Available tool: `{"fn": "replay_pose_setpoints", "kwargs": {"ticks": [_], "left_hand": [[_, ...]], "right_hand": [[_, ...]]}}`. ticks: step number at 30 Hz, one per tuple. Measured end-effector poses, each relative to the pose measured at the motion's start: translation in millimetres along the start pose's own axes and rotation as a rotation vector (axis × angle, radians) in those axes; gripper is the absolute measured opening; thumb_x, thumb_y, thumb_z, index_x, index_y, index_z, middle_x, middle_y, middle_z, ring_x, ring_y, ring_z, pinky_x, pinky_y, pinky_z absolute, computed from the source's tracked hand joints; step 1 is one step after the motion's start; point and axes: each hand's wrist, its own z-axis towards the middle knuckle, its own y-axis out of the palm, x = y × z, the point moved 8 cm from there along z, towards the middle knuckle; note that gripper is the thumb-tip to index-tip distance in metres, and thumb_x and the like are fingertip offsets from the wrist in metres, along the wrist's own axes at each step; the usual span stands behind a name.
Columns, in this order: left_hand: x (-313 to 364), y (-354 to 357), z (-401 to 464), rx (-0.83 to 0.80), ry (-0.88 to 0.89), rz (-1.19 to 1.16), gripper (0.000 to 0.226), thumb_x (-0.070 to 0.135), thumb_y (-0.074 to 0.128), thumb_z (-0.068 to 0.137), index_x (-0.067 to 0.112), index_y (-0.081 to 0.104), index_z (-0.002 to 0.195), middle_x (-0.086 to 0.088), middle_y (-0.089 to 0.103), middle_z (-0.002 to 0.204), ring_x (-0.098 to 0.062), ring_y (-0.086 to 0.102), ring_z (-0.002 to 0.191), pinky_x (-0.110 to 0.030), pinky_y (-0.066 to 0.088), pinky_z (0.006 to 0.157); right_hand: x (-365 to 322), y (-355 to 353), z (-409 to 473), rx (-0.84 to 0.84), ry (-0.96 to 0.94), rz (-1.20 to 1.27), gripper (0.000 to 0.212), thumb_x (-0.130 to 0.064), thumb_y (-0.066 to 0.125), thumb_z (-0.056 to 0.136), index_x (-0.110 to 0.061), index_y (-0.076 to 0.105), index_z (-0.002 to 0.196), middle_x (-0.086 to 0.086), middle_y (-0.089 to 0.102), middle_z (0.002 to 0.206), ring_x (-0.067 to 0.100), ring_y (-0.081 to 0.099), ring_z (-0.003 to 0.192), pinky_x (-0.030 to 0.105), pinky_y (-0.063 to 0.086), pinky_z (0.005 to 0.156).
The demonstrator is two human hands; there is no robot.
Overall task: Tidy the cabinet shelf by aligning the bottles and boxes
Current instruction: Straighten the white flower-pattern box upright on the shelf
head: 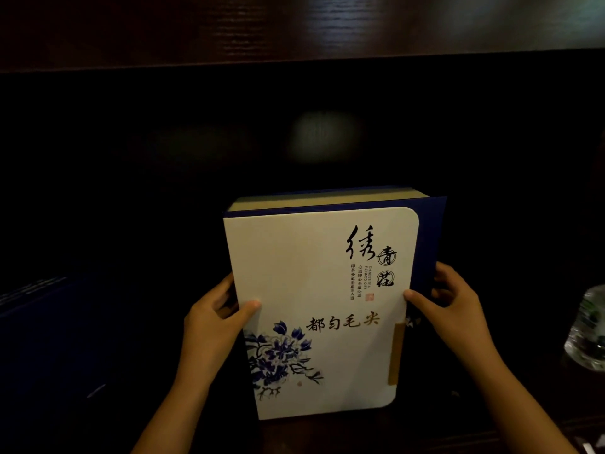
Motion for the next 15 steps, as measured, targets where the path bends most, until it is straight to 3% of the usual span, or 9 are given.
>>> {"fn": "replay_pose_setpoints", "kwargs": {"ticks": [9, 12, 15], "left_hand": [[-12, -2, -5, 0.037, -0.025, -0.042, 0.055, 0.004, 0.066, 0.080, 0.018, 0.050, 0.130, 0.012, 0.055, 0.117, 0.002, 0.055, 0.100, -0.013, 0.043, 0.085], [-15, -2, -5, 0.057, -0.036, -0.037, 0.055, 0.005, 0.067, 0.080, 0.019, 0.050, 0.130, 0.020, 0.055, 0.110, 0.016, 0.051, 0.089, -0.013, 0.044, 0.084], [-14, -1, -4, 0.086, -0.040, -0.027, 0.055, 0.005, 0.067, 0.079, 0.019, 0.050, 0.130, 0.023, 0.055, 0.107, 0.011, 0.054, 0.094, -0.014, 0.044, 0.085]], "right_hand": [[-2, -1, -8, 0.047, -0.017, 0.014, 0.058, -0.020, 0.068, 0.080, -0.018, 0.043, 0.132, 0.010, 0.048, 0.136, 0.030, 0.047, 0.121, 0.043, 0.045, 0.092], [0, 0, -7, 0.067, -0.027, 0.016, 0.060, -0.019, 0.069, 0.078, -0.018, 0.043, 0.132, 0.010, 0.049, 0.135, 0.029, 0.048, 0.119, 0.038, 0.043, 0.090], [3, 3, -5, 0.084, -0.024, 0.034, 0.061, -0.018, 0.069, 0.078, -0.020, 0.041, 0.133, 0.011, 0.048, 0.137, 0.032, 0.047, 0.122, 0.044, 0.045, 0.091]]}}
